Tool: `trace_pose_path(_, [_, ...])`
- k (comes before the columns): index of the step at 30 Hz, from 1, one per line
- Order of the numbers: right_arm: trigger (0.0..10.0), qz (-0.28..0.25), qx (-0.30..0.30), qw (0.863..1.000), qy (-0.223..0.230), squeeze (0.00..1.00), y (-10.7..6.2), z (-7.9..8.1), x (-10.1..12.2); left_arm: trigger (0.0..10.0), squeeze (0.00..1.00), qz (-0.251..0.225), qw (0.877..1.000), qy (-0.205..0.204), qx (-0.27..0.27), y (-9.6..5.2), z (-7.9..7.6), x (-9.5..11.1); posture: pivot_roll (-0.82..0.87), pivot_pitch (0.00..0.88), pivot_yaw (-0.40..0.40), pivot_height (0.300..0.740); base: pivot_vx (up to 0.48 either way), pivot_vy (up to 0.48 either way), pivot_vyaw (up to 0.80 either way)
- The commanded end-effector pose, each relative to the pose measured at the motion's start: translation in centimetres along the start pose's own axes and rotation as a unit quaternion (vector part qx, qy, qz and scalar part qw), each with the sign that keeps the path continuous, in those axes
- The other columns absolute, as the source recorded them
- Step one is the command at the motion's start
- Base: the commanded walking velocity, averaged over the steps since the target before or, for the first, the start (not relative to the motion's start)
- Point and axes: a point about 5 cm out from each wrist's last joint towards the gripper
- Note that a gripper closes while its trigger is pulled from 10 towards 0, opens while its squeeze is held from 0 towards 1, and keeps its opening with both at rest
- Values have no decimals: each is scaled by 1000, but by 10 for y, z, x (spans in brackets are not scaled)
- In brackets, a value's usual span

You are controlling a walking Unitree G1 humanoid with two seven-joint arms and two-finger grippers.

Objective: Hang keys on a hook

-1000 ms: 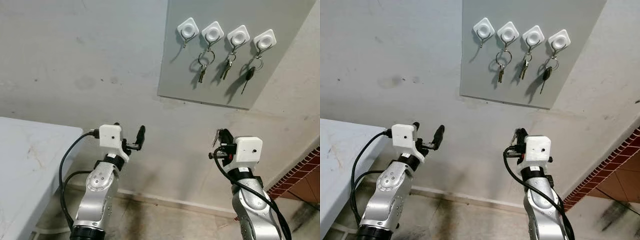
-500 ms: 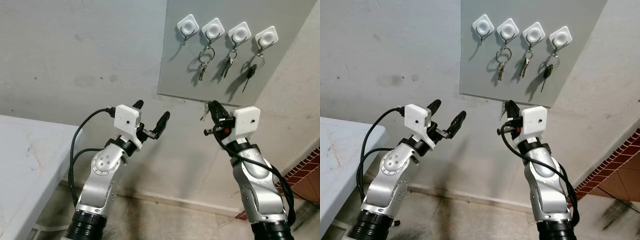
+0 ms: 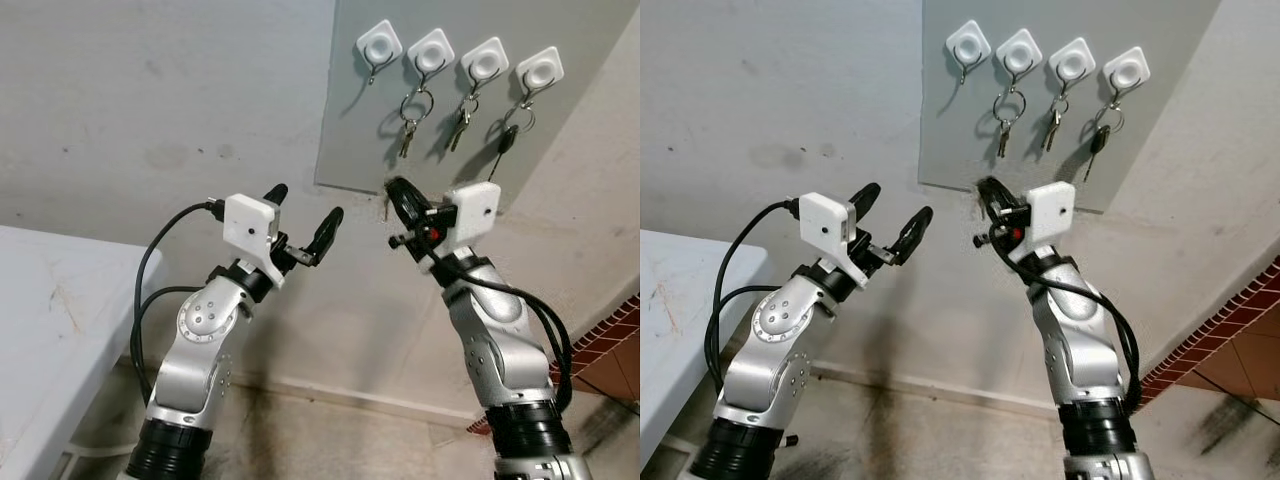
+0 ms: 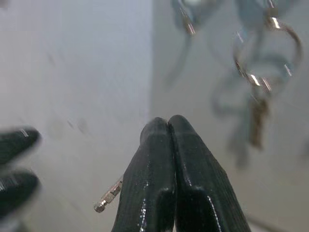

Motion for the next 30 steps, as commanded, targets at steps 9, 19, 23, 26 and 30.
trace_pose_path(9, [10000,-24,33,999,33,0,21,5,11,10000,0,-18,1000,7,-1,8,1,13,7,79,-72,740,0,0,0])
trace_pose_path(19, [10000,-53,17,997,49,0,40,2,18,10000,0,-23,1000,3,10,12,3,16,8,73,-74,740,0,0,0])
trace_pose_path(23, [10000,-64,7,996,54,0,45,0,21,10000,0,-25,1000,3,14,15,4,17,11,69,-74,740,0,0,0])
trace_pose_path(26, [10000,-67,4,996,56,0,47,-1,22,10000,0,-26,1000,1,14,15,3,18,10,65,-73,740,0,0,0])
trace_pose_path(30, [10000,-79,4,995,59,0,53,-1,26,10000,0,-29,1000,-3,12,16,1,19,8,65,-71,740,0,0,0])
Point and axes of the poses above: a point about 5 cm out from each wrist's last joint towards the gripper, its own y axis pointing out of the wrist towards the gripper, its own x axis along the axis of the wrist's last joint, z = x × y, and after that the axes turned 13 degrees about y, right-handed
